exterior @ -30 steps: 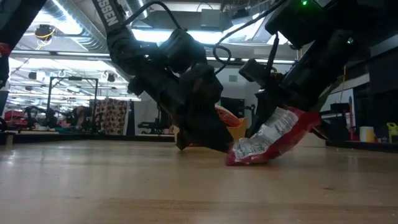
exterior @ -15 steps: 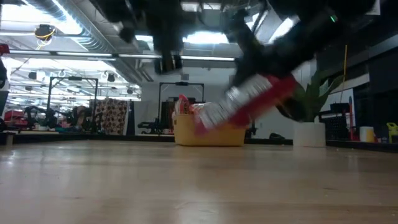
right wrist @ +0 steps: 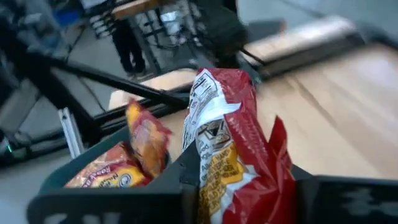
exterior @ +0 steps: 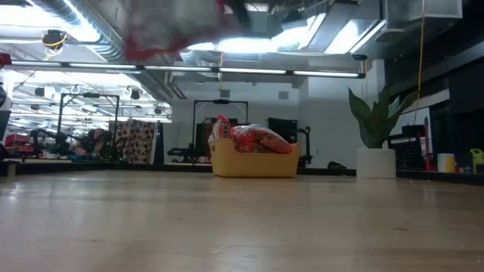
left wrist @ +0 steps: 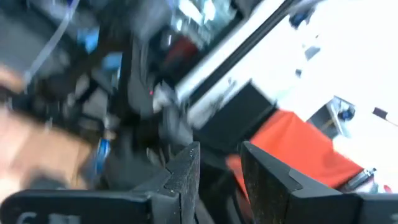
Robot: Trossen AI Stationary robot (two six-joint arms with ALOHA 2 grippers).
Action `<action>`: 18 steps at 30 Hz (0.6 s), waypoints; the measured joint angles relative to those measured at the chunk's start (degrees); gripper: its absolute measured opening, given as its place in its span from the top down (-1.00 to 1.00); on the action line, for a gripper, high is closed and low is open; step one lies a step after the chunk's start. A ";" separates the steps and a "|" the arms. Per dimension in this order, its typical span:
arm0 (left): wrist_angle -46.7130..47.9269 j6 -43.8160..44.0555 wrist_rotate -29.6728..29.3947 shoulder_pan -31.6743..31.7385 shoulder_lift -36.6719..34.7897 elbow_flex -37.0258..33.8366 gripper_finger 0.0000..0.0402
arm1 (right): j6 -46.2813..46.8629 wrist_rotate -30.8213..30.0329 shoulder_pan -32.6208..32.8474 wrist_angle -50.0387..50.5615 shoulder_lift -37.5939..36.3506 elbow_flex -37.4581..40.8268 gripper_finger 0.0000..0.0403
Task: Sort Maruchan noodles
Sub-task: Put the red noodle pack into the blue bin
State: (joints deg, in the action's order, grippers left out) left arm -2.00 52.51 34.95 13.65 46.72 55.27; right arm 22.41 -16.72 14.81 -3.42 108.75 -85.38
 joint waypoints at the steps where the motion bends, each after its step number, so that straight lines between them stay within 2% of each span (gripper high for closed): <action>1: -0.16 -0.05 -1.64 0.00 -1.99 0.04 0.44 | -3.56 0.10 0.59 0.49 2.16 -3.47 0.71; 6: 0.55 -0.38 -8.93 0.00 -9.51 0.04 0.44 | -24.51 -2.15 3.21 7.88 11.43 -18.89 0.71; 11: 2.16 -0.34 -12.32 0.00 -14.84 0.04 0.44 | -46.97 -3.87 6.53 7.85 19.78 -29.39 0.71; 14: 4.06 -0.53 -13.16 0.00 -17.22 0.03 0.44 | -52.71 -6.58 8.98 6.96 22.85 -33.27 0.71; 18: 6.69 -0.56 -16.08 0.00 -19.57 0.02 0.44 | -60.97 -6.65 12.02 6.07 25.23 -36.10 0.69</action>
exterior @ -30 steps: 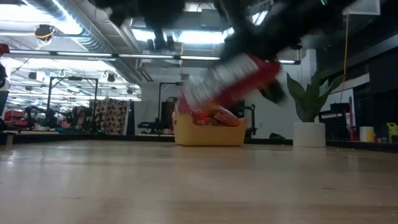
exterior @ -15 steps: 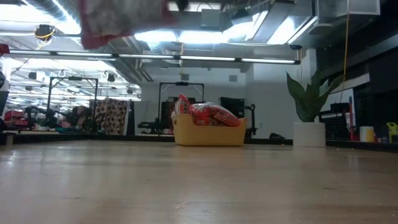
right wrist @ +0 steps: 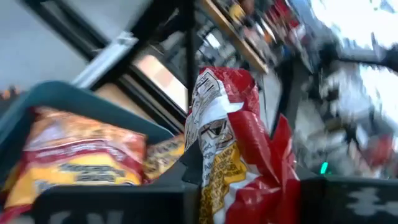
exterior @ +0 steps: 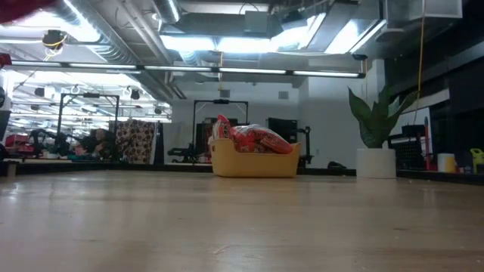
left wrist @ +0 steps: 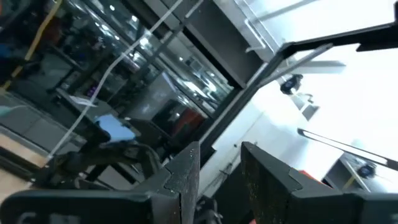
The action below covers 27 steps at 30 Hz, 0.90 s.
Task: Sort Maruchan noodles
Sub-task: Put the red noodle pack into the blue bin
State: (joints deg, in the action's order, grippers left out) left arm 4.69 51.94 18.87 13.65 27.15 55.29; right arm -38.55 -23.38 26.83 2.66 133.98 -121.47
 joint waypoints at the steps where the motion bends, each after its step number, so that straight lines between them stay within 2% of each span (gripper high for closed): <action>1: 0.64 0.00 -0.53 0.00 -0.60 0.02 0.44 | -3.17 0.65 0.66 -0.71 0.53 -0.22 0.68; 6: 4.51 -0.12 -2.34 0.00 -2.78 -0.07 0.44 | -15.63 -2.91 3.41 -9.11 4.20 -0.30 0.70; 10: 6.84 -0.11 -1.84 0.00 -3.72 -0.05 0.44 | -17.34 -0.85 3.12 -12.78 6.62 -0.32 0.71; 13: 8.06 -0.11 -1.81 0.00 -3.73 -0.03 0.44 | -18.33 1.13 2.45 -15.95 8.92 -0.74 0.65; 17: 8.78 -1.16 -1.83 0.00 -3.73 -0.03 0.44 | -20.21 3.64 1.83 -19.06 13.06 -5.36 0.65; 22: 9.25 -2.86 -1.88 0.00 -3.73 -0.03 0.44 | -20.10 8.49 1.16 -18.01 18.98 -13.53 0.71; 27: 9.57 -4.21 -1.94 0.00 -3.72 -0.03 0.44 | -16.59 10.55 0.24 -18.45 19.42 -12.74 0.61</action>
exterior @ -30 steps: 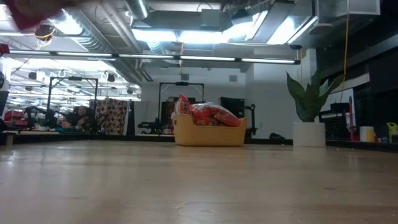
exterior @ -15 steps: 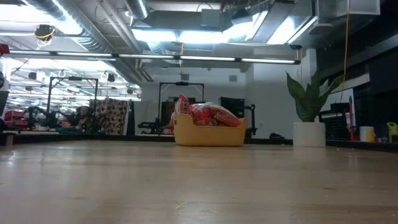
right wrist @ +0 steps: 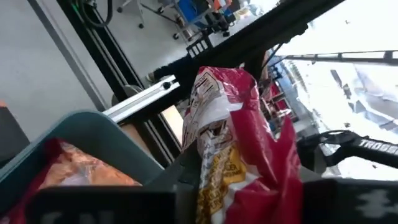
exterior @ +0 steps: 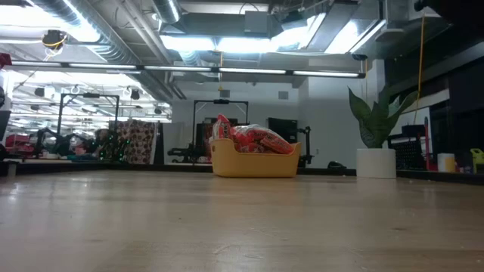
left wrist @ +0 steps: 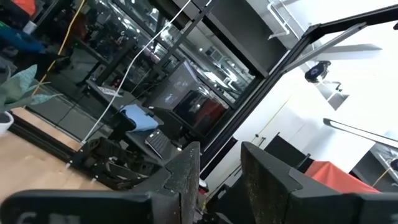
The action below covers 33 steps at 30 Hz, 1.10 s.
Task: Sort Maruchan noodles
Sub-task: Put the red noodle pack into the blue bin
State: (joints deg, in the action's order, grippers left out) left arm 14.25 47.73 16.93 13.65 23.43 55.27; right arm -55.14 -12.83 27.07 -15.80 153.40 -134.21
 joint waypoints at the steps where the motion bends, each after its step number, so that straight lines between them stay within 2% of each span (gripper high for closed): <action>1: 0.00 -0.23 -0.05 0.00 -0.01 0.00 0.44 | 0.73 0.60 -0.25 0.42 -0.02 -0.02 0.58; 7: 0.29 -0.31 -1.13 0.00 -0.01 0.00 0.44 | 6.50 0.51 -2.02 0.70 -0.07 -0.02 0.41; 12: 0.30 -0.31 -1.45 0.00 -0.01 0.00 0.44 | 3.70 -1.63 -2.58 0.57 -0.07 -0.02 0.15; 17: 0.29 -0.33 -1.48 0.00 -0.01 0.00 0.44 | 3.94 3.19 -2.84 1.11 -0.43 -0.78 -0.04; 23: 0.42 -1.70 -1.49 0.00 0.01 0.00 0.44 | 5.75 8.11 -1.37 1.21 -0.46 -0.79 -0.08; 28: 1.64 -1.84 -1.49 0.00 -0.01 0.00 0.44 | 6.98 8.06 0.79 0.54 -1.41 -0.79 -0.08; 31: 4.37 -1.80 -1.46 0.00 -0.01 0.00 0.44 | 7.13 2.44 2.77 -0.30 -2.43 -0.79 -0.08; 33: 6.68 -1.74 -1.47 -0.02 0.01 0.00 0.44 | 10.49 -8.74 4.72 0.53 -3.09 -0.79 -0.07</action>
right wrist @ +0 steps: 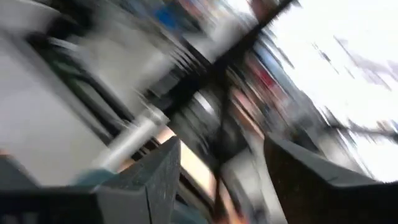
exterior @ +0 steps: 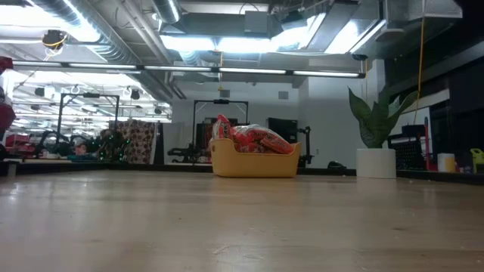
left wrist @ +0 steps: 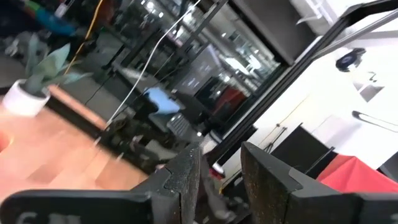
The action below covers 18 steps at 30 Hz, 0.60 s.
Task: Sort Maruchan noodles
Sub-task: Put the red noodle pack into the blue bin
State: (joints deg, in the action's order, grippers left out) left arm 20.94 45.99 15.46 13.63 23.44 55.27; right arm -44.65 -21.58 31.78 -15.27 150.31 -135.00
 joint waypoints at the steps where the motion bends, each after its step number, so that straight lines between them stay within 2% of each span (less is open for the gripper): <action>1: 0.97 0.16 0.00 0.00 -0.01 0.00 0.44 | 3.75 -7.93 0.98 1.11 -0.42 0.00 -0.05; 3: 2.30 0.56 -0.01 0.02 0.00 0.00 0.44 | 14.96 -24.80 2.64 7.09 -2.10 0.00 -0.01; 4: 2.80 1.08 -0.02 0.01 0.00 0.00 0.44 | 22.10 -31.35 3.11 12.43 -3.19 0.00 0.01; 5: 2.89 1.49 0.00 0.01 0.00 0.00 0.44 | 29.14 -34.86 3.16 19.01 -4.30 -0.05 0.04; 6: 2.86 1.52 0.00 0.02 0.00 0.00 0.44 | 36.64 -35.15 2.85 25.62 -5.27 -0.10 0.06; 9: 2.86 1.63 -0.33 0.01 -0.01 0.00 0.44 | 59.92 -25.03 1.26 40.52 -6.22 -0.11 0.16; 11: 2.88 1.64 -1.25 0.00 0.00 0.00 0.44 | 69.59 -17.28 -0.12 47.13 -5.87 0.26 0.23; 15: 2.86 1.64 -2.66 0.00 0.00 0.00 0.44 | 76.85 -7.05 -2.40 50.90 -3.89 0.98 0.36; 18: 2.87 1.61 -2.96 0.00 -0.02 0.00 0.44 | 76.73 -5.83 -3.24 49.05 -3.14 0.98 0.44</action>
State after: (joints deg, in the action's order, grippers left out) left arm 23.81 47.60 12.51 13.64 23.42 55.27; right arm 32.08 -27.41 28.55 33.78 147.17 -134.02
